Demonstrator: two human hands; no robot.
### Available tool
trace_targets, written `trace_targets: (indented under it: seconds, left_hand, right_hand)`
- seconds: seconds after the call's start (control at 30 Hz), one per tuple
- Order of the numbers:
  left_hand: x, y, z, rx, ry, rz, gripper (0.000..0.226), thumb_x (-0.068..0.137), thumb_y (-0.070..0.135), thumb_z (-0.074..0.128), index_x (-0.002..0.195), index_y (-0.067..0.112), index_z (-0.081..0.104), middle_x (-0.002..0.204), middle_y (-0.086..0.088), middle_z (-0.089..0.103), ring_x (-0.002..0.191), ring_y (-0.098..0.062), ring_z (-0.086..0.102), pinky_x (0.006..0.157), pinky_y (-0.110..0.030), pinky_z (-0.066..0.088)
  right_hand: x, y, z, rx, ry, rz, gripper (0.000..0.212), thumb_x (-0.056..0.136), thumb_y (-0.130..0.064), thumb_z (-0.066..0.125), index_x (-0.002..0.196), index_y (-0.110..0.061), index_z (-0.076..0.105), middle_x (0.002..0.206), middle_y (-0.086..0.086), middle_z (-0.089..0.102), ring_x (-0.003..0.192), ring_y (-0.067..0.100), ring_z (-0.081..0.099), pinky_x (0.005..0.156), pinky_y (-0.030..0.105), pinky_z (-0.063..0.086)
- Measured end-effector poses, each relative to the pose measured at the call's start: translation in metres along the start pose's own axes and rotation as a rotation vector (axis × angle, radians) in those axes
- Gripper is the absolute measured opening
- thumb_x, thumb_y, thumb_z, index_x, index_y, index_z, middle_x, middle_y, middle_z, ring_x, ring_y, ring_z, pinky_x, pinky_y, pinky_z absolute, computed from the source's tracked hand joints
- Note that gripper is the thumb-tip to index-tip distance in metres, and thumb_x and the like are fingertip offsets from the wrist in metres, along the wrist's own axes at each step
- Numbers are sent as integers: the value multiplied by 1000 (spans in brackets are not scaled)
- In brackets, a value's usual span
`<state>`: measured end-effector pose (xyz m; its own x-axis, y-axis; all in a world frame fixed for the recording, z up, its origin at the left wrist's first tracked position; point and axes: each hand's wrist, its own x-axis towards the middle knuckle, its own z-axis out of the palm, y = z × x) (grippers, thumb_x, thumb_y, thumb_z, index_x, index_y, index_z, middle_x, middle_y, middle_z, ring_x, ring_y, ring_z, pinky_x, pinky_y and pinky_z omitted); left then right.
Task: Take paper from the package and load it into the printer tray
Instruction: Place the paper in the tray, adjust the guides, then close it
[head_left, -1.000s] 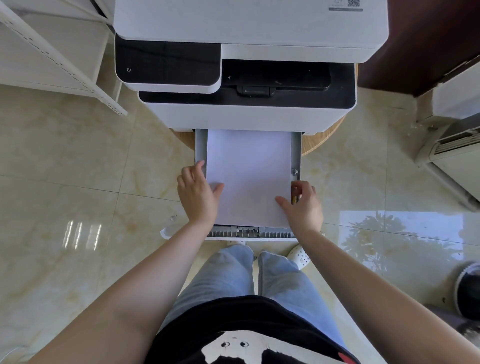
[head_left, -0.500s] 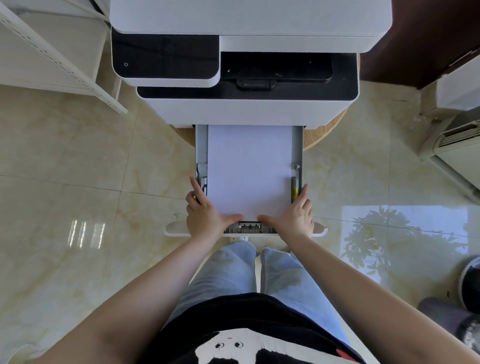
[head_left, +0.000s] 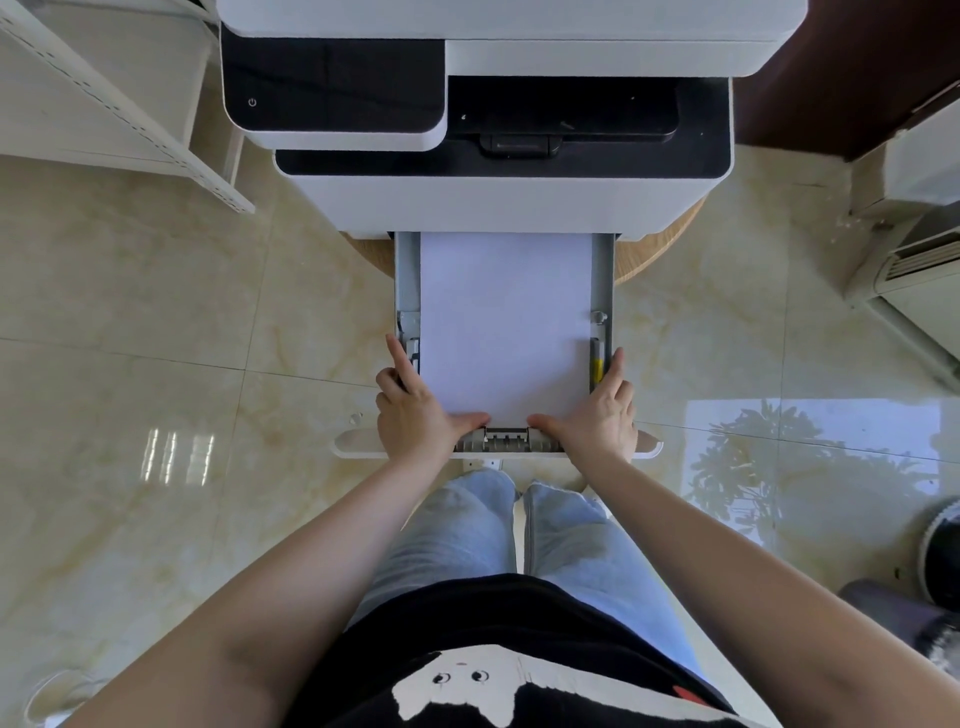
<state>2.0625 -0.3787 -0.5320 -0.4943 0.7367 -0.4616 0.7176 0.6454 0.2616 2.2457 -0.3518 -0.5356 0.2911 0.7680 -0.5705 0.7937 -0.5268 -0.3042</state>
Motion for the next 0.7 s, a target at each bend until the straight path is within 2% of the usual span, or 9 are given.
trace_targets:
  seconds: [0.2, 0.3, 0.37, 0.4, 0.47, 0.6, 0.7]
  left_hand:
    - [1, -7, 4, -79, 53, 64, 145, 44, 65, 80, 149, 24, -13, 136, -16, 31, 105, -34, 53, 73, -39, 52]
    - [13, -5, 3, -260, 126, 161, 116, 62, 58, 75, 149, 30, 4, 139, -18, 26, 111, -36, 51, 80, -44, 54]
    - [30, 4, 1, -363, 186, 188, 89, 74, 45, 72, 145, 31, 21, 144, -18, 20, 123, -37, 45, 85, -45, 53]
    - [40, 10, 0, -400, 210, 175, 78, 78, 39, 71, 143, 30, 28, 146, -18, 17, 126, -37, 42, 86, -45, 52]
    - [56, 24, -1, -431, 236, 124, 65, 81, 30, 70, 139, 28, 39, 147, -18, 17, 124, -38, 44, 85, -44, 52]
    - [67, 35, 3, -349, 294, 84, 66, 78, 28, 72, 137, 30, 44, 146, -17, 26, 109, -38, 53, 80, -39, 51]
    - [67, 34, 6, -335, 325, 108, 68, 77, 28, 73, 138, 29, 43, 143, -18, 31, 110, -39, 52, 83, -43, 51]
  right_hand:
    - [-2, 1, 0, 67, 39, -42, 138, 53, -46, 87, 150, -29, -10, 141, 11, 35, 133, 31, 40, 100, 43, 41]
    - [5, -5, -9, 269, 73, -124, 110, 70, -44, 78, 148, -40, 1, 139, 13, 36, 123, 28, 44, 86, 37, 44]
    - [16, -14, -16, 387, 70, -207, 87, 80, -36, 71, 147, -41, 15, 140, 10, 37, 111, 15, 40, 82, 28, 36]
    - [22, -19, -19, 409, 73, -239, 79, 83, -33, 68, 146, -40, 20, 139, 7, 38, 104, 9, 38, 83, 25, 34]
    - [37, -27, -23, 443, 78, -251, 70, 87, -29, 65, 145, -40, 27, 137, 5, 39, 102, 8, 41, 86, 25, 36]
    - [58, -37, -15, 446, 80, -223, 69, 86, -21, 66, 142, -45, 35, 136, 6, 38, 118, 22, 46, 103, 36, 41]
    - [63, -37, -6, 425, 114, -214, 71, 84, -19, 68, 140, -49, 36, 131, 7, 40, 117, 25, 46, 104, 37, 41]
